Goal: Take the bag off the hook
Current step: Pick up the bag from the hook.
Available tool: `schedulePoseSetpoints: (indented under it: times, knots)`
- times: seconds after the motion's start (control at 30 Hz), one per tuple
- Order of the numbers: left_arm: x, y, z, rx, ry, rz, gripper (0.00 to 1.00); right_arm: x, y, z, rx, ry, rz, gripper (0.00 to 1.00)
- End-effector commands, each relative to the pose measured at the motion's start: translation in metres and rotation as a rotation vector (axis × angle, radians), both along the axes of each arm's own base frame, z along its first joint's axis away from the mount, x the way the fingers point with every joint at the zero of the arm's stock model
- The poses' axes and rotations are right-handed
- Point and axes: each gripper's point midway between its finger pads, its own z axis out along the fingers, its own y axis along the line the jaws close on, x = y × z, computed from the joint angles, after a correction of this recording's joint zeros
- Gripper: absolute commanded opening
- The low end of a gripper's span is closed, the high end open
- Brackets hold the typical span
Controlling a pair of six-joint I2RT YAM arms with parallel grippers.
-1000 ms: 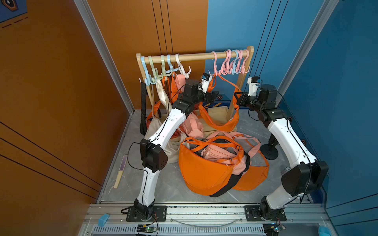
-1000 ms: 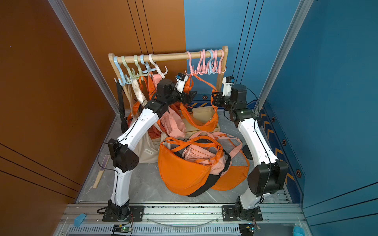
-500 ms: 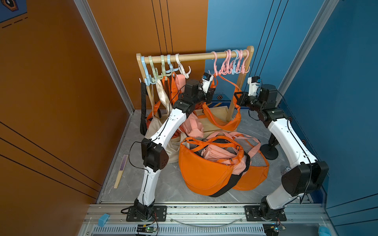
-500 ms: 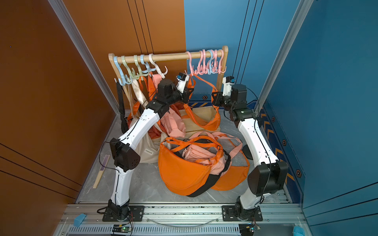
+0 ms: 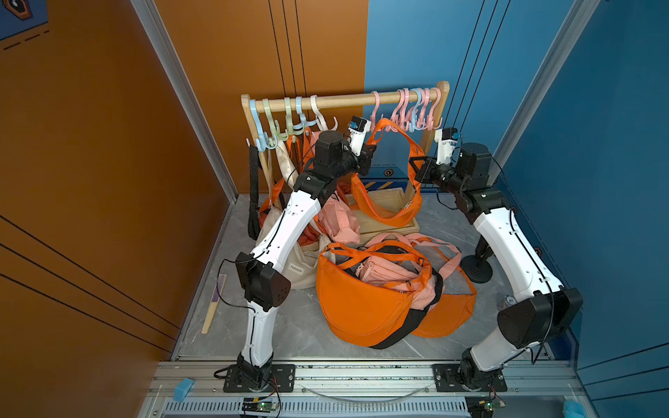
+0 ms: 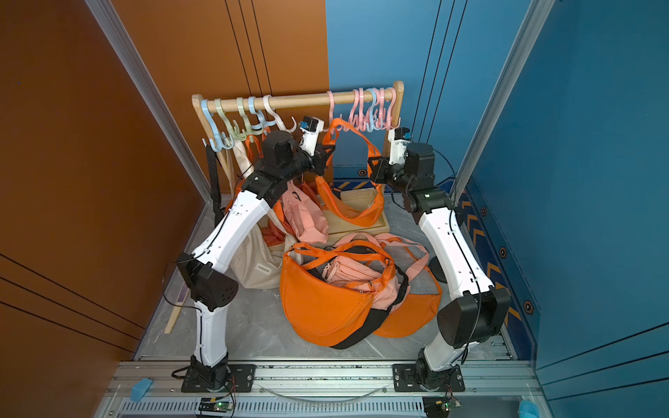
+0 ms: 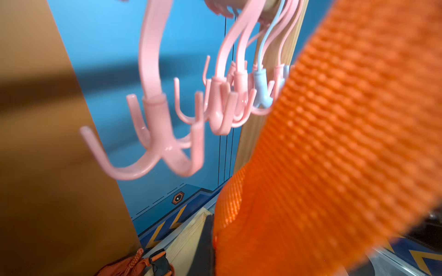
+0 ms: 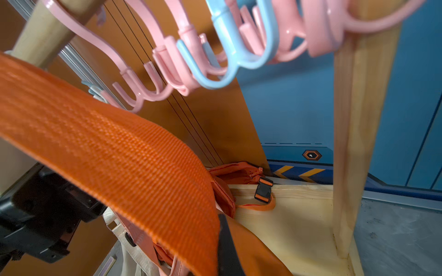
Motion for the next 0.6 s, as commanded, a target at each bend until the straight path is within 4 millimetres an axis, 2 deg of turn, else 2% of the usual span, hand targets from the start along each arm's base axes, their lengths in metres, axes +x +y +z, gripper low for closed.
schedulePoseSetpoints:
  times: [0.0,0.27,0.57]
  knots:
    - [-0.012,0.024,0.037,-0.033,-0.04,0.058,0.0,-0.007,0.007,0.024,0.027,-0.035,0.027,0.0]
    - [-0.034,0.043,0.06,-0.018,-0.078,0.111,0.0,-0.023,0.017,0.045,0.034,-0.07,0.054,0.0]
    - [-0.09,0.053,0.08,0.041,-0.153,0.114,0.0,-0.066,0.028,0.071,0.022,-0.128,0.094,0.0]
